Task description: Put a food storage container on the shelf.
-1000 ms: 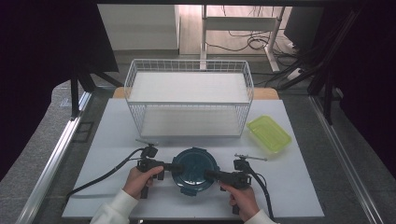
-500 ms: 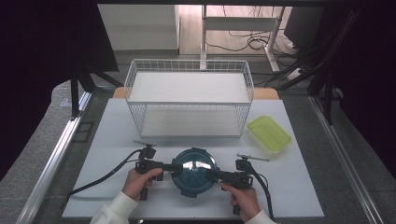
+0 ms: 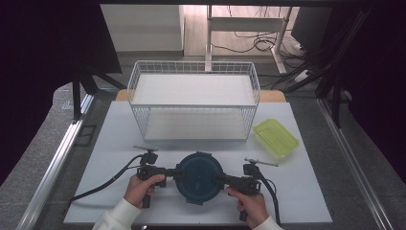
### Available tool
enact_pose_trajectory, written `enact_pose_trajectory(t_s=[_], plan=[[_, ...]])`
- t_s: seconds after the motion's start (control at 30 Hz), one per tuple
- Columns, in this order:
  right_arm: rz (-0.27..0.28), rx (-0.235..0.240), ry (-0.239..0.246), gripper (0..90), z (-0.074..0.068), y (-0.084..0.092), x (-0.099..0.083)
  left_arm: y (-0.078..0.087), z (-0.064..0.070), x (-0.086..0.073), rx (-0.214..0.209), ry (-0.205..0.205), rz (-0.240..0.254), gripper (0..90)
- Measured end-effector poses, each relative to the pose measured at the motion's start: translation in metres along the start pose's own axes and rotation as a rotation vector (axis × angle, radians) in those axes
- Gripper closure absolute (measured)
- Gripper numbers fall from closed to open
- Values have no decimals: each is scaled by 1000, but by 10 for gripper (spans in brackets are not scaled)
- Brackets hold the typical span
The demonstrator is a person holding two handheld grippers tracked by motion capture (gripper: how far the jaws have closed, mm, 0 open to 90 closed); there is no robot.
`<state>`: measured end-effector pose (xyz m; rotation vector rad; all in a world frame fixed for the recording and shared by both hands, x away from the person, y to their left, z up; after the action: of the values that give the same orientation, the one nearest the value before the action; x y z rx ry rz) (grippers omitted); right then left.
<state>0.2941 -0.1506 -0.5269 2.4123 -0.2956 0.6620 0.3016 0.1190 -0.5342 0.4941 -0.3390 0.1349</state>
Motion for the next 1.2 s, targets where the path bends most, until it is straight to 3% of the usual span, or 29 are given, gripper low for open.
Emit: enact_pose_trajectory(t_s=[0.83, 1.03, 1.2], plan=[[18, 5, 23, 416, 0, 4, 11, 2, 5, 4, -17, 0, 27, 472], [22, 16, 34, 416, -2, 5, 18, 6, 7, 11, -41, 7, 56, 487], [18, 23, 39, 415, -3, 3, 24, 9, 8, 14, -34, 2, 65, 489]])
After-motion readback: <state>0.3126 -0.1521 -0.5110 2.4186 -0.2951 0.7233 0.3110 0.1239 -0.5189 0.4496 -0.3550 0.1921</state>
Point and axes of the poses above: each handheld gripper's, and its own axes: y roughly backward along the jaws, x roughly out of its top, z roughly to its right, the point moved 4 cm from there along -y, roughly forward along the jaws, and after that the axes turned 5 degrees about y, right-handed, at the moved point
